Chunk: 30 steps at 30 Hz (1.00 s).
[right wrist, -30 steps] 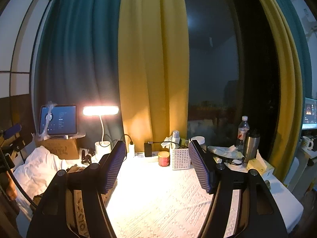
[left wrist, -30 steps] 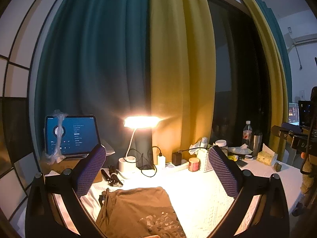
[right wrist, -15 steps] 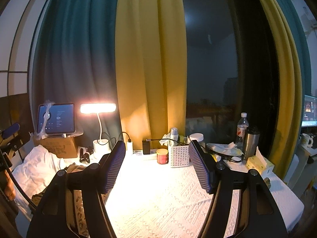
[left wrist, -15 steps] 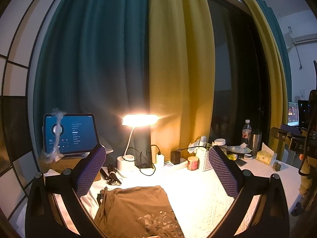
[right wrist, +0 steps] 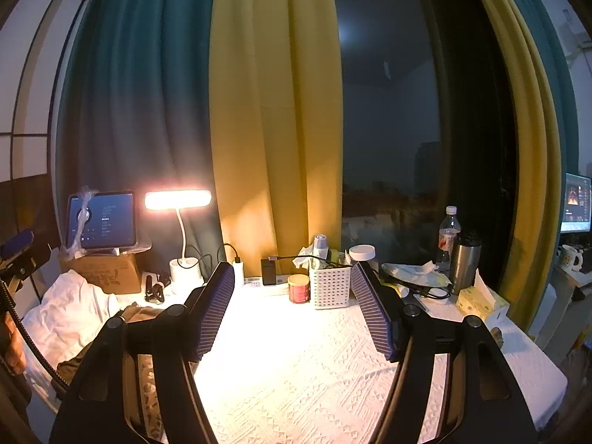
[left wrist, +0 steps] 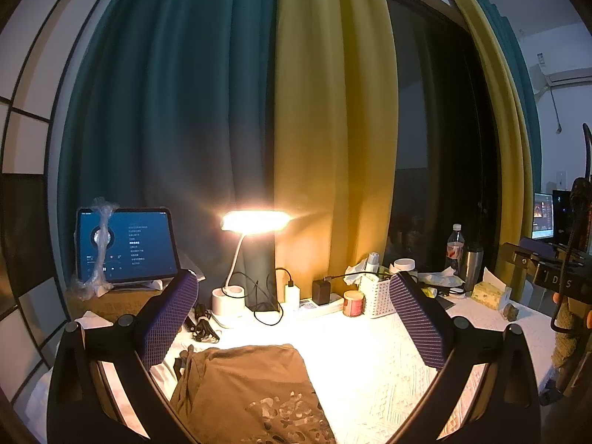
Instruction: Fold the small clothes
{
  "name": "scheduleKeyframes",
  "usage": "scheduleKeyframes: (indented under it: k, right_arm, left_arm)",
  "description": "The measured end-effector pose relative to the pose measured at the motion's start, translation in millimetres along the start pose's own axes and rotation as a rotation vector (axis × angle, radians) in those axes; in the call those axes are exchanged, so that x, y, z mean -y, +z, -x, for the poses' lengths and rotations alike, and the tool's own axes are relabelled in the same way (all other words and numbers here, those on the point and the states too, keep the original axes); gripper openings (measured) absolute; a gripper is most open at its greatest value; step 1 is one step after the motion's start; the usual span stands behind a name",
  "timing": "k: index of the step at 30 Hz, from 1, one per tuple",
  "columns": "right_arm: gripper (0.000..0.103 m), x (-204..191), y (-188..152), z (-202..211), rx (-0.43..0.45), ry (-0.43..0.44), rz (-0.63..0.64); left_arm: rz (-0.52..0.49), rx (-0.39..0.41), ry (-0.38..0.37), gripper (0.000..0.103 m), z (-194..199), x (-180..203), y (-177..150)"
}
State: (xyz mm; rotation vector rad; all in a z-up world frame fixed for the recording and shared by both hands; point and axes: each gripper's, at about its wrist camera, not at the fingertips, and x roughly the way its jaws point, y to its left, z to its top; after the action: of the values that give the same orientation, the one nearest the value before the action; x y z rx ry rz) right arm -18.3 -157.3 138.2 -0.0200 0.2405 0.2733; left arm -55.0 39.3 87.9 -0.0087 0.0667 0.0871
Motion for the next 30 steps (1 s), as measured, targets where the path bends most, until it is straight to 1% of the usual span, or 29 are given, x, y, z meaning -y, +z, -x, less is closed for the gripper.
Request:
scheduleKeyframes:
  k: [13,30]
  right_arm:
    - [0.069,-0.2,-2.2,-1.1,-0.010,-0.006,0.001]
    - [0.069,1.9,-5.4,0.1,-0.015,-0.010,-0.004]
  left_arm:
    - [0.002,-0.003,0.003,0.102,0.0,0.8,0.2]
    - [0.001,-0.009,-0.010,0.102,-1.7,3.0,0.3]
